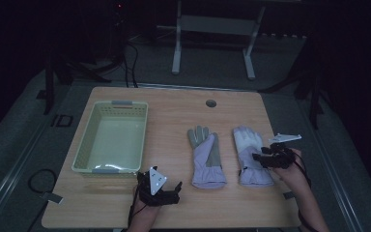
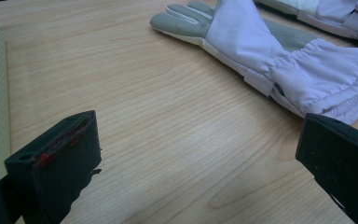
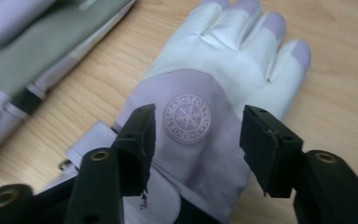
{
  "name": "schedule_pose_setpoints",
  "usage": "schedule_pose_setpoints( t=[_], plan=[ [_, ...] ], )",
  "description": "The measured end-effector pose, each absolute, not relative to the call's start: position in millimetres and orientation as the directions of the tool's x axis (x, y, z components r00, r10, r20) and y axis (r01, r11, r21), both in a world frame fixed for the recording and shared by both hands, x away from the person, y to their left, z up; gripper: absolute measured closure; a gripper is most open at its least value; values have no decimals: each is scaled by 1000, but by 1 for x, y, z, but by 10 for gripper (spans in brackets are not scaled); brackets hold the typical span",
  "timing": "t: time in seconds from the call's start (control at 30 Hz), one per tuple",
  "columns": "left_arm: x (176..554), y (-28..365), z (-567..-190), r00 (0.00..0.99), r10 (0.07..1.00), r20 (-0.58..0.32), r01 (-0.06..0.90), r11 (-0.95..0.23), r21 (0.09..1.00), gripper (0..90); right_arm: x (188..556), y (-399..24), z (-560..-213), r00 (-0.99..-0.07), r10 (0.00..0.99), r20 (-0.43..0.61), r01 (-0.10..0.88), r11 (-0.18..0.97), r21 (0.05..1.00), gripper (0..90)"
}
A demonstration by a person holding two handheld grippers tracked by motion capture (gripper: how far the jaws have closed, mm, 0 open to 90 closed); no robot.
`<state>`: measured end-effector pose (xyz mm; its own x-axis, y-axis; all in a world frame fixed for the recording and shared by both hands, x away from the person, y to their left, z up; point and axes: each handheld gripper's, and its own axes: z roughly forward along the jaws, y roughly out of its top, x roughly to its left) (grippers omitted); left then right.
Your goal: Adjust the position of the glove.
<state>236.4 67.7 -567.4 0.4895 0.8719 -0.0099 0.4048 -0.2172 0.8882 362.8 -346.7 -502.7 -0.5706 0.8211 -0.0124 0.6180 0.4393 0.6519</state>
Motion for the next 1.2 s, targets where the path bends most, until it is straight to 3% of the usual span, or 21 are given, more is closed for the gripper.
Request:
schedule_pose_setpoints(
  t=[0.27,0.33,0.43,0.63,0.73,0.8,1.2],
  plan=[
    [237,68,-567,491,871,-12,406,-217,888,0,380,-347,-521,-615,789,2,631,491,600,469],
    [236,68,-567,491,871,-10,406,-218,888,0,381,-348,-525,-608,793,32,650,475,593,495],
    [236,67,-567,492,871,-6,405,-222,887,0,383,-356,-531,-589,794,149,694,403,597,612],
    [236,67,-567,491,871,-6,405,-222,887,0,377,-351,-533,-575,810,115,685,400,609,656],
    [236,67,-567,492,871,-6,406,-223,886,0,370,-347,-532,-546,832,101,685,373,626,752],
    [237,67,-567,492,871,-6,406,-223,886,0,370,-347,-532,-546,832,101,685,373,626,752],
    [237,67,-567,492,871,-6,406,-223,886,0,357,-344,-482,-456,880,129,685,255,683,794]
  ],
)
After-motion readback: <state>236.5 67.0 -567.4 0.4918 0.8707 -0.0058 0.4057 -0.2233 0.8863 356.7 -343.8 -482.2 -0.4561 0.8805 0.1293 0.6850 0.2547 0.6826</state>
